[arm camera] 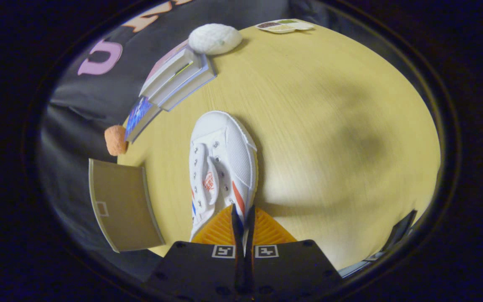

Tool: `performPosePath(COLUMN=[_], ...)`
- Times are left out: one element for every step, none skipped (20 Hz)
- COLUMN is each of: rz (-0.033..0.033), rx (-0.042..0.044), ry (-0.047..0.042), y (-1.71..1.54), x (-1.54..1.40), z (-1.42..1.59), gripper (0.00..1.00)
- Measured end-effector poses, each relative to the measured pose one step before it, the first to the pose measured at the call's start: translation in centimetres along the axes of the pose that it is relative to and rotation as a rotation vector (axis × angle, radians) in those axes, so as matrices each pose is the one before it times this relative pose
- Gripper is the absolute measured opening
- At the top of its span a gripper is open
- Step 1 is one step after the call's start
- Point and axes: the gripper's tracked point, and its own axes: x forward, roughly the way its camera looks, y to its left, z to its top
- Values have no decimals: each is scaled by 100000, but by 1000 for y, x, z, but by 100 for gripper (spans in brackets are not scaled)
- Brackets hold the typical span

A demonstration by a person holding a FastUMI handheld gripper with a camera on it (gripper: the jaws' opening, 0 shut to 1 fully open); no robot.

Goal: Open the storage box then place both shoes into the box .Put the left shoe in first, then the right shoe, with the right side of both shoes facing outward in a uniform manner.

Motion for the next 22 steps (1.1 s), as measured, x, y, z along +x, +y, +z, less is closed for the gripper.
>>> performPosePath(rz=[2719, 1789, 1064, 934, 1892, 2960, 3163, 2628, 2410, 2572, 2582, 2776, 2773, 2663, 2807, 2691, 2721, 2573, 2750, 2487, 2096, 1566], rx=[4914, 3499, 1259, 1023, 1475, 2169, 2123, 1752, 1130, -136, -679, -1017, -1108, -1441, -1570, -1688, -1773, -1346, -1614, -1458, -1419, -1577], ry=[1688, 412, 621, 430, 1100, 873, 818, 490, 32, -59, -124, -11, -388, -409, -479, -374, -311, -54, 90, 77, 731, 729], y=[256, 220, 177, 280, 413, 649, 847, 829, 1113, 1441, 1518, 1755, 1931, 2060, 2190, 2248, 2207, 2267, 2175, 2170, 1859, 1779], x=[-168, 28, 8, 133, 14, -284, -397, -407, -322, -503, -473, -276, -368, -282, -173, -189, 105, 390, 394, 436, 721, 860], z=[-379, -241, -328, -343, -336, -638, -755, -492, -394, -648, -429, -392, -320, -421, -326, -430, -338, -355, -512, -665, -701, -930], gripper=[3, 3, 3, 3, 3, 3, 3, 3, 3, 3, 3, 3, 3, 3, 3, 3, 3, 3, 3, 3, 3, 2])
